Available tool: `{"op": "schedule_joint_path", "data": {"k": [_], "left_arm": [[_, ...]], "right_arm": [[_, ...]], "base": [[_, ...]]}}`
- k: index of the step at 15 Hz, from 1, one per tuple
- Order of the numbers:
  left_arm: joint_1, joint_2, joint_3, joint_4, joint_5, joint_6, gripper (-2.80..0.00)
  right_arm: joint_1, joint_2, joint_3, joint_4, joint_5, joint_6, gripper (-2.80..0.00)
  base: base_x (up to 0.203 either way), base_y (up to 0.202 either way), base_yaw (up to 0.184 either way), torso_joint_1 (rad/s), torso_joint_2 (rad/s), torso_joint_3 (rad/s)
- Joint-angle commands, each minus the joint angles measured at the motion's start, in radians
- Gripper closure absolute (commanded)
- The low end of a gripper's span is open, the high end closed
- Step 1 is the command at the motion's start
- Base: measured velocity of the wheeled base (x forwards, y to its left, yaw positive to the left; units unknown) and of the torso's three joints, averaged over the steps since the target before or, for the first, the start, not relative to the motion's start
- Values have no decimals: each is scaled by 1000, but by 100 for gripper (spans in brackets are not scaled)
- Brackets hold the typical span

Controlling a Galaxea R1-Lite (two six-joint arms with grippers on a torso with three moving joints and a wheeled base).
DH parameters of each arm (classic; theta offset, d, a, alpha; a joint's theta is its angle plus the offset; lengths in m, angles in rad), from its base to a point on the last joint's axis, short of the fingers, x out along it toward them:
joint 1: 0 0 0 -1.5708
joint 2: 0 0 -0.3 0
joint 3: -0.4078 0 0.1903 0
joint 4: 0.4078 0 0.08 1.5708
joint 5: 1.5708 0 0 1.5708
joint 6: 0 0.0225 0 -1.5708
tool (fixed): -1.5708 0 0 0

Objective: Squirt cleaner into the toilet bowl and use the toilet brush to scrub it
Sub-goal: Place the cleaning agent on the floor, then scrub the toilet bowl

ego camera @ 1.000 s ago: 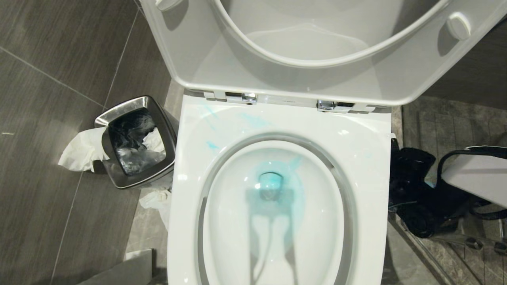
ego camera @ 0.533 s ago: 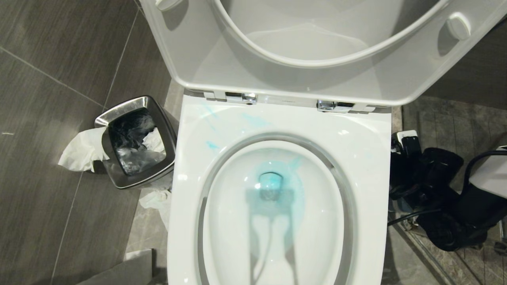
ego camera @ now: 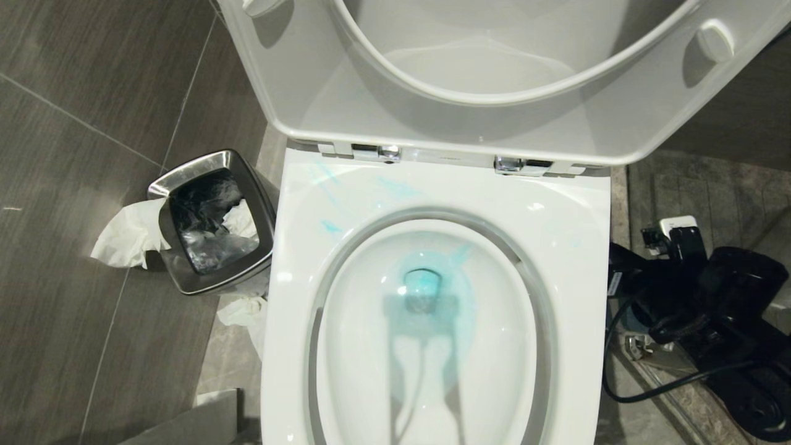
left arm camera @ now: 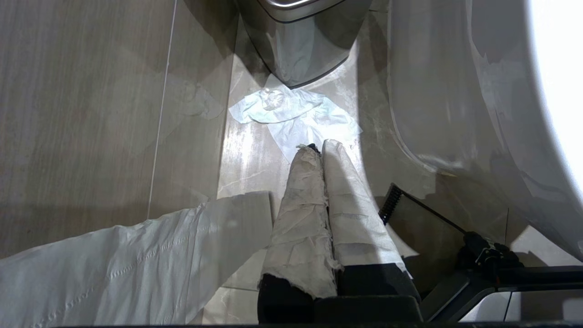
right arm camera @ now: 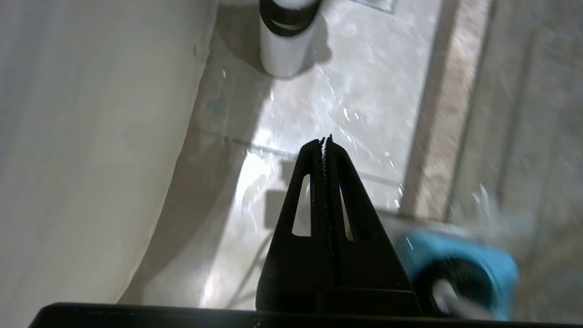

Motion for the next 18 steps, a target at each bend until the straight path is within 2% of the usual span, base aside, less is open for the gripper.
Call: {"op": "schedule_joint_path", "data": {"k": [1,3,5,7,11,12,14,16,18], "left_arm": [[0,2,0,0,0,1,0],[0,2,0,0,0,0,0],[0,2,0,0,0,0,0],[0,0,0,0,0,0,0],[2,2,0,0,0,0,0],[0,1,0,0,0,0,0],[0,2,0,0,0,0,0],[0,0,0,0,0,0,0],[0,1,0,0,0,0,0]], "right_arm": [[-1,-141,76,11,-11,13,0],[-3,-250,81,82,-35,12,0],[-3,-407,54,240,-49,4,0],[-2,-572,-16,470,-56,1,0],[5,-855,-150,1025,-64,3,0],[6,-886,-166,1109,-79,10,0],[7,-891,-205,1147,-122,14,0],[3,-889,-238,1232,-133,16,0],[-63,-890,-238,1270,-124,14,0]], "base": [[0,0,0,0,0,0],[0,0,0,0,0,0],[0,0,0,0,0,0],[0,0,0,0,0,0],[0,0,0,0,0,0],[0,0,0,0,0,0],[0,0,0,0,0,0],[0,0,0,0,0,0],[0,0,0,0,0,0]]}}
